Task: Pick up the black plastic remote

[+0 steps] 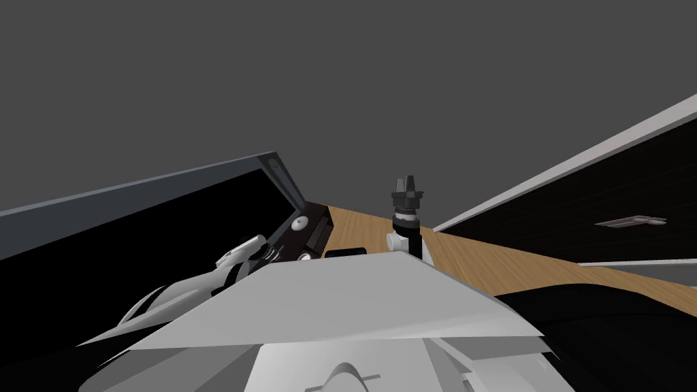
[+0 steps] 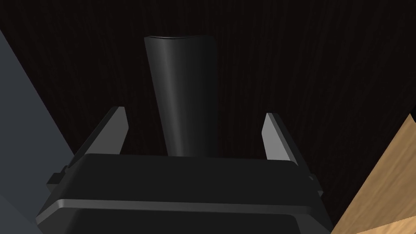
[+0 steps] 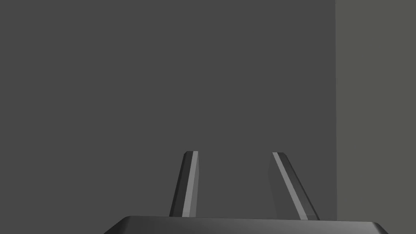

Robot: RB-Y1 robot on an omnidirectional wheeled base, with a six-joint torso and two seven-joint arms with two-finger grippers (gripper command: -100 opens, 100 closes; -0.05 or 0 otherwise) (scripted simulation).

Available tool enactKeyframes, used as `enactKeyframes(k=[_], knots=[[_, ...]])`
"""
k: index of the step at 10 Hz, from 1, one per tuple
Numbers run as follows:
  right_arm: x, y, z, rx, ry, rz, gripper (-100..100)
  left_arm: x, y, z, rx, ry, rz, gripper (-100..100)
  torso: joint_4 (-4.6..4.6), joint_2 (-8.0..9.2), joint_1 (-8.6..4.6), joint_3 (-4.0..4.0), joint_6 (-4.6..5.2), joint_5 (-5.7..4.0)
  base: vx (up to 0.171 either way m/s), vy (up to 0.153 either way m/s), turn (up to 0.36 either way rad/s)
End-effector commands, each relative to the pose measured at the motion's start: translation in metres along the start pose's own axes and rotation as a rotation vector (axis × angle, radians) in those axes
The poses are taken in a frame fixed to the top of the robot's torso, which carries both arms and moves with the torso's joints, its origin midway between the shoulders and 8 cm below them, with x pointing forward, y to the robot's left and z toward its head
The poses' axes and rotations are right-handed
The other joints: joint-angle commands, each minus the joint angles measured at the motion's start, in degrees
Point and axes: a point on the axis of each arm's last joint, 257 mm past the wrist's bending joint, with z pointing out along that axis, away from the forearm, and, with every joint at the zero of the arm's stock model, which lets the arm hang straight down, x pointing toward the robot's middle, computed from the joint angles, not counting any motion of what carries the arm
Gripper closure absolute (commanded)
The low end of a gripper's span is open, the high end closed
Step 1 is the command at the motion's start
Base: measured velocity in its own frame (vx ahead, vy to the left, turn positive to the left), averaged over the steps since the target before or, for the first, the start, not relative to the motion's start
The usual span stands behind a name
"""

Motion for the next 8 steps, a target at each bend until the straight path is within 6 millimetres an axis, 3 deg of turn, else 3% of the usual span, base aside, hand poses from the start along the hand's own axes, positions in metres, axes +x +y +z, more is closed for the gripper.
enactKeyframes(k=[1, 2, 6, 7, 8], knots=[[0.0000, 0.0000, 0.0000, 0.000, 0.000, 0.000, 0, 0.0000, 0.0000, 0.0000, 0.000, 0.000, 0.000, -100, 0.00, 0.00, 0.00, 0.00, 0.00, 0.00, -0.049, 0.010, -0.066], [-0.0001, 0.0000, -0.0001, 0.000, 0.000, 0.000, 0, -0.0006, -0.0009, 0.0003, 0.003, 0.001, -0.004, 100, -0.05, -0.21, 0.04, -0.12, -0.07, 0.02, -0.010, 0.001, 0.013], [-0.0001, 0.0000, -0.0001, 0.000, 0.000, 0.000, 0, -0.0007, -0.0008, 0.0001, 0.001, 0.001, -0.006, 100, -0.16, -0.54, 0.19, -0.34, -0.02, 0.14, 0.000, 0.000, 0.000], [-0.0001, 0.0000, -0.0001, 0.000, 0.000, 0.000, 0, -0.0007, -0.0008, 0.0001, 0.002, 0.001, -0.007, 0, -0.16, -0.56, 0.20, -0.34, -0.01, 0.14, 0.000, 0.000, 0.000], [-0.0001, 0.0000, -0.0001, 0.000, 0.000, 0.000, 0, 0.0040, 0.0010, -0.0007, 0.002, 0.002, 0.014, 100, -0.17, -0.56, 0.20, -0.35, -0.01, 0.14, 0.038, -0.017, 0.200]])
